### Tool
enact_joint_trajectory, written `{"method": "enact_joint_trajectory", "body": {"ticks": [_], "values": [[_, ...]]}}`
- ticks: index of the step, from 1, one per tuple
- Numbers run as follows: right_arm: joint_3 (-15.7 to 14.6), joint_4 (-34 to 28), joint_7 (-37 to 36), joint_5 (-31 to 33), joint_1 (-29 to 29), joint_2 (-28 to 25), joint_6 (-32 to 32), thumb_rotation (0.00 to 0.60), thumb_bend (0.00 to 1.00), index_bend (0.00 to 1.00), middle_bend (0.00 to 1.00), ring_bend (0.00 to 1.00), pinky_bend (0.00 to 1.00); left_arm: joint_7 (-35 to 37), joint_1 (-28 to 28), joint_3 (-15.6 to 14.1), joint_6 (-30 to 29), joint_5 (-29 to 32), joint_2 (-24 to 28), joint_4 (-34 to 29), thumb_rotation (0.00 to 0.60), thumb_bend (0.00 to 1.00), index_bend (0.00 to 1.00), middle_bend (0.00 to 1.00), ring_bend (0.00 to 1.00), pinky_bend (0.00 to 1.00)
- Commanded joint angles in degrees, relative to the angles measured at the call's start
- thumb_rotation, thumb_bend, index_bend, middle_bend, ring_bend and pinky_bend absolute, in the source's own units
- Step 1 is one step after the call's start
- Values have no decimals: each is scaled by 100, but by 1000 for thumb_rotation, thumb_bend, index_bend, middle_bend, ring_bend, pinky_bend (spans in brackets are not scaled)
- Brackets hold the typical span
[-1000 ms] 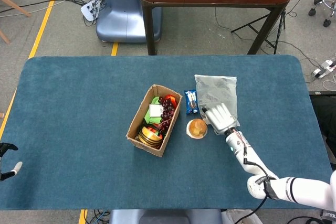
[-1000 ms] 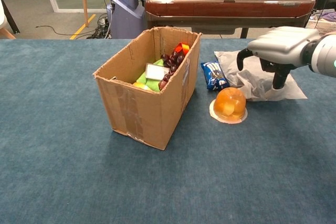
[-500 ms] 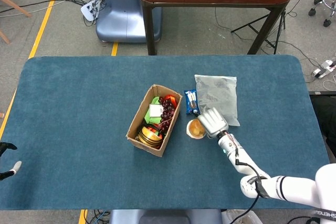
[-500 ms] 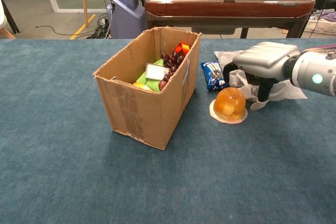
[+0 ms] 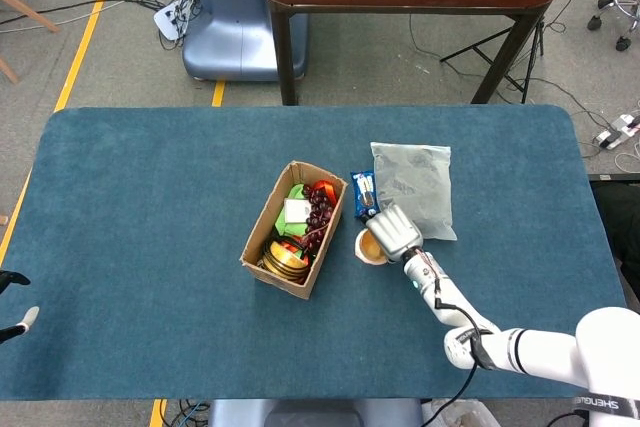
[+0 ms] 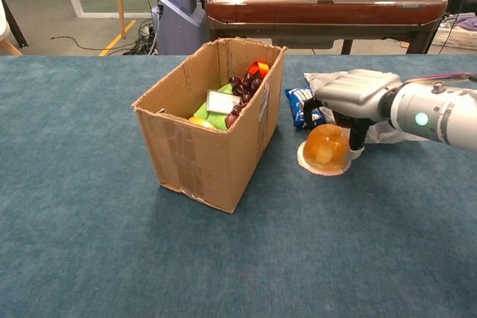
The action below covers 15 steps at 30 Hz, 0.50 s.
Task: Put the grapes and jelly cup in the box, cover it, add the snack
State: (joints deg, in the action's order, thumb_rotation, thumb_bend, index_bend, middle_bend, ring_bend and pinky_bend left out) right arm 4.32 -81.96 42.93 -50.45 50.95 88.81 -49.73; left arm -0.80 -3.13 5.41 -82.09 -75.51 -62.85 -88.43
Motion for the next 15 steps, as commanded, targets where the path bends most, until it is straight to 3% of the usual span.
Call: {"method": "enact_joint_trajectory", "body": {"ticks": [1,7,15], "values": [[-23,50,-22,-12,25,40,38,600,0,298,1000,1000,1000,7,4,1,-6,0,6,-6,600,225,418,379,306,457],[-73,145,-34,-26,59,110,71,600,0,316,1000,1000,1000,19,15,9,-36,-6,18,-28,600,225,417,379,306,457],[-111,229,-45,-21,86,145,85,600,0,457,1000,1000,1000,16,15,5,-22,1,20,-20,600,225,419,379,306,457]]}}
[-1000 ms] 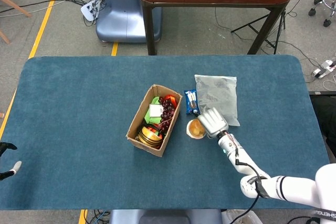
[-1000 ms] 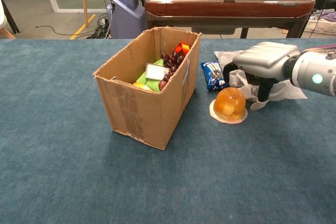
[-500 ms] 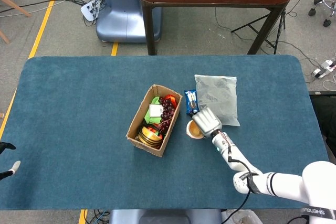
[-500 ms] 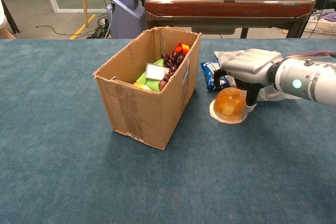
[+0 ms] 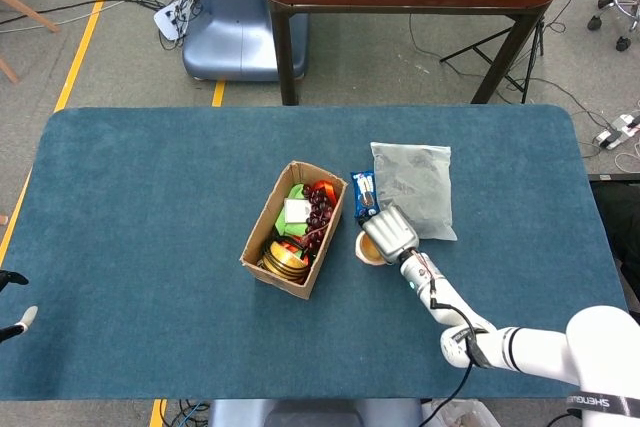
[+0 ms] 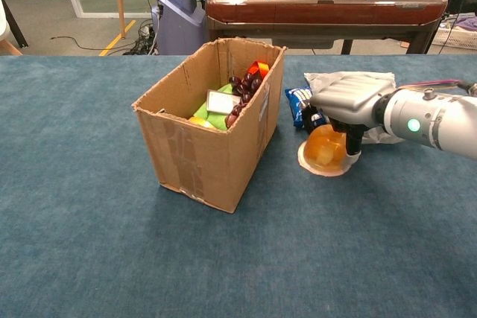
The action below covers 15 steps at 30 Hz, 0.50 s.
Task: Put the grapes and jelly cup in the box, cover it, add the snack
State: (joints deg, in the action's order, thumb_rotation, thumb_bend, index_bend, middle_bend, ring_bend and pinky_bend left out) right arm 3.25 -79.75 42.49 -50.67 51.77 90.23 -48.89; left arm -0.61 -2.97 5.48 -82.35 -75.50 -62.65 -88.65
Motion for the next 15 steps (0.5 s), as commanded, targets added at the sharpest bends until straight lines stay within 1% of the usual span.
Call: {"method": "enact_joint_trajectory", "body": {"ticks": [1,11,15], "values": [[-8,16,-7,-3,5,6,-1,600,0,469,1000,1000,1000,-8,-3,-1,8,2,0,3,600,225,420,379,306,457],[-21,-59,-118,-110,-43,-82,-93,600,0,603,1000,1000,1000,-14,-5,-4,8,-4,-10,13,600,225,421,379,306,457],[-23,-195,-128,-150,-61,-161,-147,600,0,621,1000,1000,1000,-19,-6,-5,17,2,-8,14,600,225,421,379,306,457]]}}
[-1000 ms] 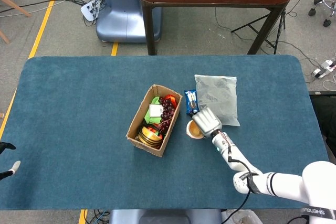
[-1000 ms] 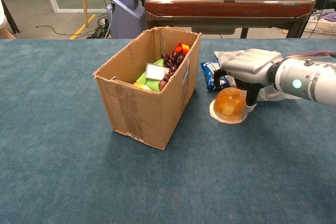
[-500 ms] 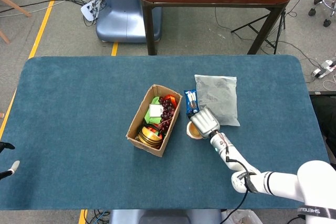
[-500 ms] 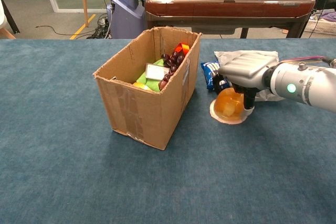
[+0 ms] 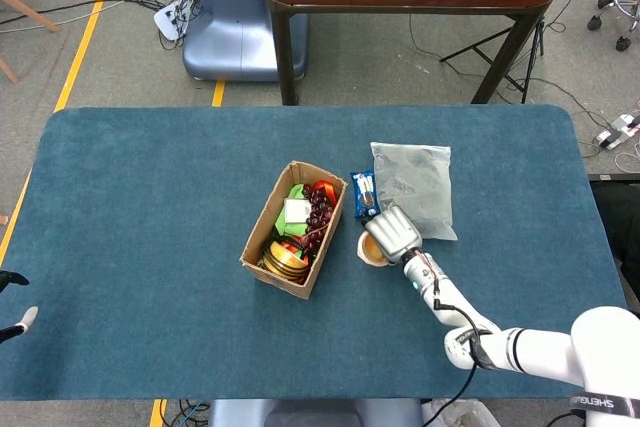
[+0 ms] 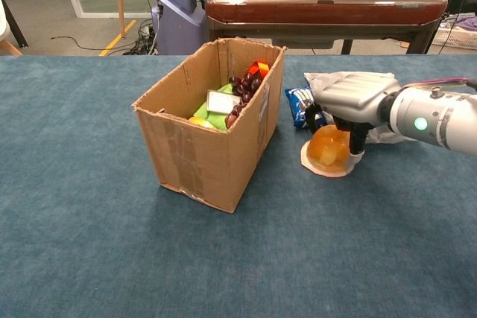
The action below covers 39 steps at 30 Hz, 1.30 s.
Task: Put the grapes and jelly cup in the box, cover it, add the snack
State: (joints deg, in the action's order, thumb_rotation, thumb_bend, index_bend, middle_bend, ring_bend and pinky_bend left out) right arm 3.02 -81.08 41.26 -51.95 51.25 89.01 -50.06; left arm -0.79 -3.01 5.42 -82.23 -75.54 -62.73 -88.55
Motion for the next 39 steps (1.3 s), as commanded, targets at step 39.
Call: {"method": "enact_joint_trajectory", "body": {"ticks": [39], "values": [[-273,-3324,972,-1341,-438,-1605,-1532,600,1,635,1000,1000,1000,-95,-39,-18,130,77,-64,105,600,225,421,379,306,459]]}}
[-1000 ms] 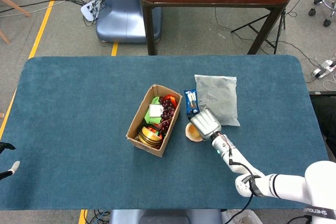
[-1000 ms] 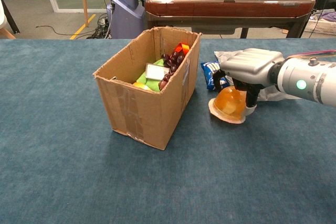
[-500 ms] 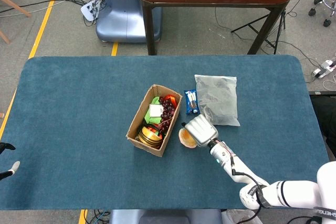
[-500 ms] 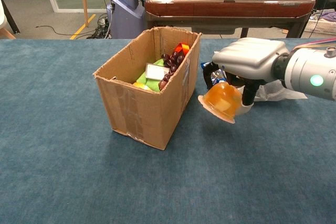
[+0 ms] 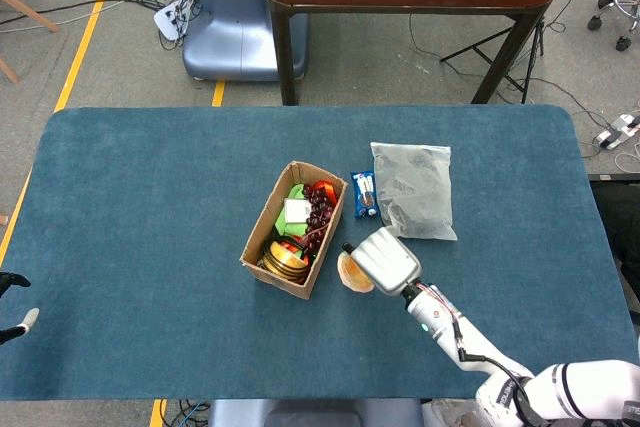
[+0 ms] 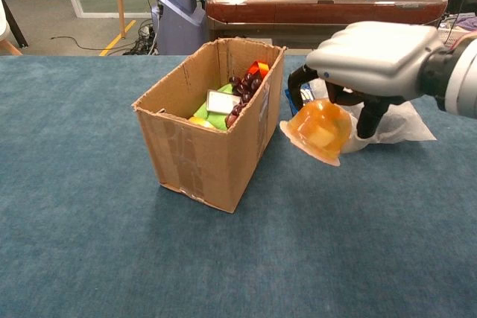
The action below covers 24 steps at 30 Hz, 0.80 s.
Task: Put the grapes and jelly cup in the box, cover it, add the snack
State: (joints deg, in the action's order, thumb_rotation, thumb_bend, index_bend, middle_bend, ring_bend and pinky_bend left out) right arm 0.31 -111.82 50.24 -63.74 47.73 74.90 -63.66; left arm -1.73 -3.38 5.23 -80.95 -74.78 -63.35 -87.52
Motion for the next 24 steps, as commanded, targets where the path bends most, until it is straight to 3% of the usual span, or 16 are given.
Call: {"method": "enact_joint_trajectory", "body": {"ticks": [1,12,24], "values": [[15,-350,86,-217,-111,-269,-231,600,1,635,1000,1000,1000,-10,-6,1,3,-2,-3,5,600,225,421,379,306,458],[385,-997,176,-409,-163,-717,-518,600,1,642,1000,1000,1000,-72,-27,-4,36,16,-47,40,600,225,421,379,306,459],[1096,-562,318,435,374,-213,-290,600,28,646,1000,1000,1000,2,-5,-1,-32,-41,-1,-37,600,225,421,379,306,459]]}}
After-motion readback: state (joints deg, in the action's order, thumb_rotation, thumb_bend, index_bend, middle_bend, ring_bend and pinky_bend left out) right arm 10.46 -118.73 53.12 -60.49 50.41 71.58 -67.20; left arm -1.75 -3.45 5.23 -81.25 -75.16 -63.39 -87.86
